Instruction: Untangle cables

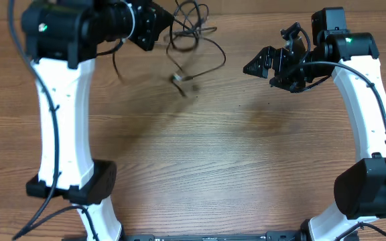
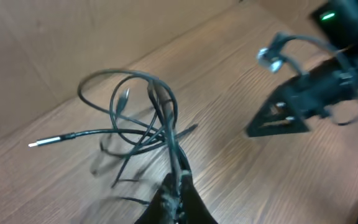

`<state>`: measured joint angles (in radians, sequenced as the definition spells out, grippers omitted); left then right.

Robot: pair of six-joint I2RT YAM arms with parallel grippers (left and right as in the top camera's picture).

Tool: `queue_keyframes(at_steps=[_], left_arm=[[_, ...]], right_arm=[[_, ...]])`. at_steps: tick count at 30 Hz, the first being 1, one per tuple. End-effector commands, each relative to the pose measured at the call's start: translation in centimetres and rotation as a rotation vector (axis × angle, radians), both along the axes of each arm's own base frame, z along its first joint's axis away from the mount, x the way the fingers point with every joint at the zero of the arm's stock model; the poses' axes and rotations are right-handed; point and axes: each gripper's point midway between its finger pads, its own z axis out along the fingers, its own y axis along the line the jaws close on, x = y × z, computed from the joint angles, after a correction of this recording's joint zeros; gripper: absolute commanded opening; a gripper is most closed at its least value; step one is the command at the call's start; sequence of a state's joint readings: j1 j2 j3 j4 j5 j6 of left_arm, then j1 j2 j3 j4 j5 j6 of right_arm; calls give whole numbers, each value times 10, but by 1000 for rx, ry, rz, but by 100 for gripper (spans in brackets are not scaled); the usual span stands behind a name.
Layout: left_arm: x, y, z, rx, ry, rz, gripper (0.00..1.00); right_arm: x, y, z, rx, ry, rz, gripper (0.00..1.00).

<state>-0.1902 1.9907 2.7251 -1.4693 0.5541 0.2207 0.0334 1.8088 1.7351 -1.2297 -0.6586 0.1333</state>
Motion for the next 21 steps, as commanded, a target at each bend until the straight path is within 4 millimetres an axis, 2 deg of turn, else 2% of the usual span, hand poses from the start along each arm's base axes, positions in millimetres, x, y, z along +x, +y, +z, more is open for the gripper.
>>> queue_keyframes(at_steps=[1, 6, 8, 10, 12, 13, 15, 16, 17, 18, 21], left_arm=[[-12, -3, 15, -67, 28, 33, 4], [-67, -20, 77, -229, -74, -124, 4], [-73, -18, 83, -228, -93, -120, 4], [-68, -10, 79, -206, -74, -50, 4], [-59, -1, 64, -155, -39, 20, 4], [-51, 6, 46, -110, 14, 75, 4], [-41, 12, 17, -54, 105, 132, 6], [-35, 16, -6, -7, 177, 163, 15], [-30, 20, -28, 38, 253, 197, 29], [-22, 24, -52, 67, 344, 254, 39], [-1, 13, -111, 101, 521, 284, 43]], right_arm=[[0, 5, 16, 23, -47, 20, 100], [0, 24, 19, 33, -80, 65, 100], [2, 25, 20, 34, -89, 65, 100], [2, 24, 20, 34, -86, 61, 98], [6, 16, 14, -9, -53, -7, 97], [11, 2, 5, -77, -17, -98, 97], [13, -7, 0, -126, 3, -156, 98], [14, -15, -4, -163, 18, -202, 98], [15, -18, -5, -178, 25, -221, 100], [15, -24, -8, -199, 34, -246, 100], [16, -36, -9, -207, 46, -276, 100]])
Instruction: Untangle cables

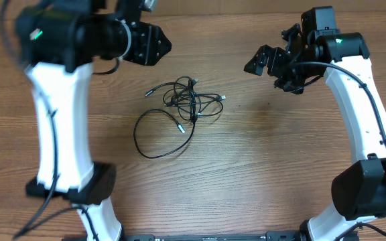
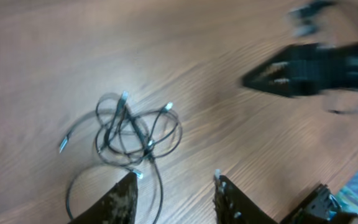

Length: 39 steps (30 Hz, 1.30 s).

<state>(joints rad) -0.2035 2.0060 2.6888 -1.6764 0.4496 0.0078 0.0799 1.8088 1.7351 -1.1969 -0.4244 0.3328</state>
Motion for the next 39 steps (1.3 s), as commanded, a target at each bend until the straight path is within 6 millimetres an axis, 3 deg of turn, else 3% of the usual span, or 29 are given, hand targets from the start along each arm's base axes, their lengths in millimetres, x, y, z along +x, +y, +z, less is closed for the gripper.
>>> queue_keyframes(at_steps=[1, 4, 7, 10, 12, 13, 14, 17, 19, 22, 24, 25, 28, 30, 35, 37, 38, 39], left_arm=[[25, -5, -69, 80, 198, 81, 43], [38, -34, -133, 130, 345, 60, 47], [52, -49, -190, 199, 439, 132, 62], [61, -67, -247, 231, 519, 138, 61], [61, -69, -280, 257, 579, 142, 48], [60, -68, -293, 268, 603, 141, 34], [59, -68, -304, 277, 625, 141, 10], [62, -64, -304, 273, 622, 151, 4], [72, -61, -278, 240, 561, 163, 4], [83, -53, -210, 183, 411, 188, 4], [81, -36, -172, 203, 328, 245, 46], [77, -31, -169, 220, 329, 261, 52], [66, -24, -188, 297, 397, 266, 53], [59, -21, -218, 357, 474, 262, 52], [51, -35, -289, 402, 615, 216, 45], [50, -39, -307, 418, 638, 204, 38], [50, -41, -315, 422, 647, 201, 26], [51, -43, -316, 417, 644, 199, 20]], right_arm=[[5, -25, 9, -44, -17, -93, 100], [4, -43, 7, -45, 2, -136, 100], [5, -47, 7, -47, 2, -141, 100], [5, -47, 7, -50, 0, -136, 100], [4, -47, 7, -50, -1, -132, 100], [4, -47, 7, -54, -6, -122, 100], [4, -47, 7, -54, -6, -123, 100], [4, -47, 7, -54, -6, -123, 100], [4, -47, 7, -53, -6, -122, 100], [4, -47, 7, -54, -6, -122, 100], [4, -47, 7, -54, -7, -119, 100], [4, -47, 7, -55, -7, -120, 100], [4, -47, 7, -55, -7, -120, 100], [4, -47, 7, -55, -7, -120, 100], [6, -47, 8, -57, -19, -113, 100], [7, -47, 8, -56, -21, -114, 100], [7, -47, 8, -52, -23, -113, 100], [7, -47, 8, -52, -24, -113, 100]])
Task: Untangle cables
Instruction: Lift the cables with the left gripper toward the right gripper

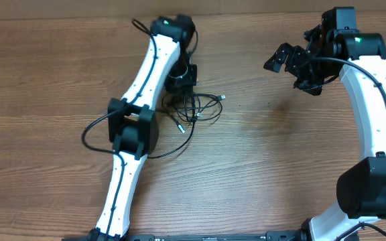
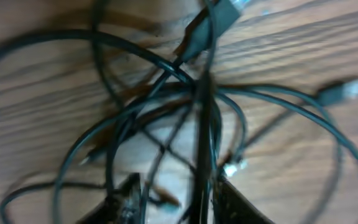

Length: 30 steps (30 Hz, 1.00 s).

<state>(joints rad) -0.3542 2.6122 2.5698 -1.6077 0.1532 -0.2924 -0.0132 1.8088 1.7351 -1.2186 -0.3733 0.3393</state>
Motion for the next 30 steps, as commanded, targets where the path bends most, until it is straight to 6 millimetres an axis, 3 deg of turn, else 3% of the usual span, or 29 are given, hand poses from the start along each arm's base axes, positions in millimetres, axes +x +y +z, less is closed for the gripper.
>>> queue_keyframes(at_steps=[1, 5, 8, 12, 14, 16, 19, 23, 30], left_arm=[[2, -10, -8, -9, -11, -18, 4], [17, -11, 24, -64, -95, -2, 4], [32, -22, 116, -238, -304, -54, 4], [17, -32, 229, -403, -546, -149, 4], [2, -34, 263, -450, -614, -203, 4], [-10, -30, 285, -458, -655, -219, 4], [-19, -27, 295, -455, -679, -253, 4], [-20, -25, 293, -451, -667, -250, 4], [-17, -20, 292, -452, -651, -177, 4]], right_arm=[[3, 0, 14, -4, -49, 6, 100], [4, 9, 18, 52, -57, 27, 100], [3, 21, 25, 122, -68, 55, 100], [2, 52, 43, 256, -142, 199, 100], [1, 71, 57, 343, -190, 272, 98], [1, 85, 72, 418, -237, 324, 94], [1, 102, 86, 467, -264, 357, 91], [-3, 128, 93, 486, -272, 401, 91], [-16, 155, 101, 505, -286, 473, 89]])
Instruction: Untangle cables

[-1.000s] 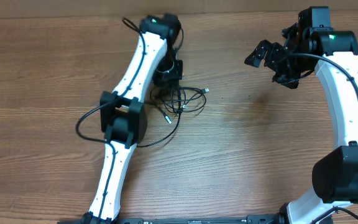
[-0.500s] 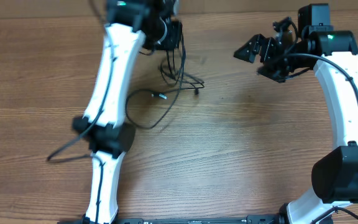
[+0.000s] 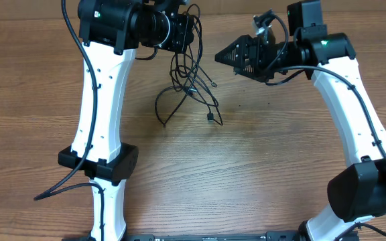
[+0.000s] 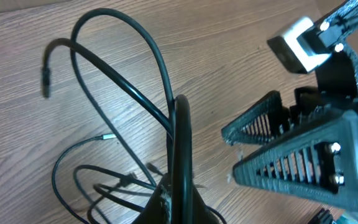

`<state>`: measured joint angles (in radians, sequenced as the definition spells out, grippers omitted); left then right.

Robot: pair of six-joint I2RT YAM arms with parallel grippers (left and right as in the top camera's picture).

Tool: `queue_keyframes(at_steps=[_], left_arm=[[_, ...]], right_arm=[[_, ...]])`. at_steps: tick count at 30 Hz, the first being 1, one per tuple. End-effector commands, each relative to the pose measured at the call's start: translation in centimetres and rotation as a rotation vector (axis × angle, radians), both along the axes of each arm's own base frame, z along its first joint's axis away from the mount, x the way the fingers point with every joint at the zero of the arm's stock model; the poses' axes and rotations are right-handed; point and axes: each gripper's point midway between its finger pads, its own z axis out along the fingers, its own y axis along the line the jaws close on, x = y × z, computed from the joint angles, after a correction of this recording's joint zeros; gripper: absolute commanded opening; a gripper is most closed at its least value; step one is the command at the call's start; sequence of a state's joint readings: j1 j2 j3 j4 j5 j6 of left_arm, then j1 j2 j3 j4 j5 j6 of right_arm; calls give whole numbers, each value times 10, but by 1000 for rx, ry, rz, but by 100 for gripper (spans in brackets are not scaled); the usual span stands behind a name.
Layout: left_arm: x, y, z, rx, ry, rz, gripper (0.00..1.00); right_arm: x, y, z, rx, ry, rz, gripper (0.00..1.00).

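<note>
A tangle of thin black cables [image 3: 191, 75] hangs above the wooden table, and its lowest plugs sit near the surface. My left gripper [image 3: 183, 28] is at the back of the table, shut on a strand at the top of the tangle. In the left wrist view the gripped cable [image 4: 180, 143] runs straight up from my left gripper [image 4: 180, 196], with loops [image 4: 148, 46] arching to the left. My right gripper [image 3: 222, 60] points left, just right of the hanging cables. Its two ribbed fingers [image 4: 272, 118] stand apart with nothing between them.
The wooden table [image 3: 267, 161] runs to a back edge just behind both grippers. Both arm bases stand at the front edge. The white link of my left arm [image 3: 102, 94] rises along the left side, and a black supply cable [image 3: 59, 191] loops beside it.
My left gripper was down over the tangle on the table with its fingers either side of the strands. It is now shut on a strand, with the tangle raised. My right gripper is further left, close to the cables.
At first my left gripper held the tangle up at the back of the table. Then the cables lay on the table with that gripper open above them. It was then down on the heap, and now it holds the tangle up again with my right gripper close by.
</note>
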<state>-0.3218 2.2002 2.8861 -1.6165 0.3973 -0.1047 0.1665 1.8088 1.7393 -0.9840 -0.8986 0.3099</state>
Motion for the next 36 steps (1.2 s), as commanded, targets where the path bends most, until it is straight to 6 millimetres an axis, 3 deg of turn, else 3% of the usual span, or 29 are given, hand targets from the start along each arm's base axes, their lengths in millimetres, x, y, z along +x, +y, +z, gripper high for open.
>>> queue_keyframes(at_steps=[1, 7, 11, 13, 17, 20, 24, 30, 34, 36], left_arm=[[1, 3, 3, -40, 34, 54, 4], [6, 4, 6, -97, 78, 150, 4], [6, 4, 6, -109, 93, 167, 4], [5, 2, 7, -119, 97, 162, 4], [-1, -7, 11, -174, 129, 132, 4], [-5, -10, 16, -222, 150, 100, 4], [-7, 0, 32, -314, 167, 75, 4], [-14, 23, 60, -453, 149, -9, 4], [-12, 43, 68, -457, 103, 6, 4], [-12, 49, 71, -455, 88, 15, 4]], right_arm=[[-10, 16, 31, 34, -78, 46, 89], [-15, 70, 51, 68, -239, 143, 86], [-7, 83, 49, 24, -258, 84, 86], [5, 82, 40, -52, -244, -24, 86], [37, 60, 14, -203, -171, -326, 85], [50, 37, -6, -291, -111, -472, 80], [52, -7, -29, -450, -60, -602, 79], [49, -58, -47, -548, 37, -676, 77], [41, -98, -59, -623, 100, -688, 74], [40, -107, -61, -641, 111, -689, 74]])
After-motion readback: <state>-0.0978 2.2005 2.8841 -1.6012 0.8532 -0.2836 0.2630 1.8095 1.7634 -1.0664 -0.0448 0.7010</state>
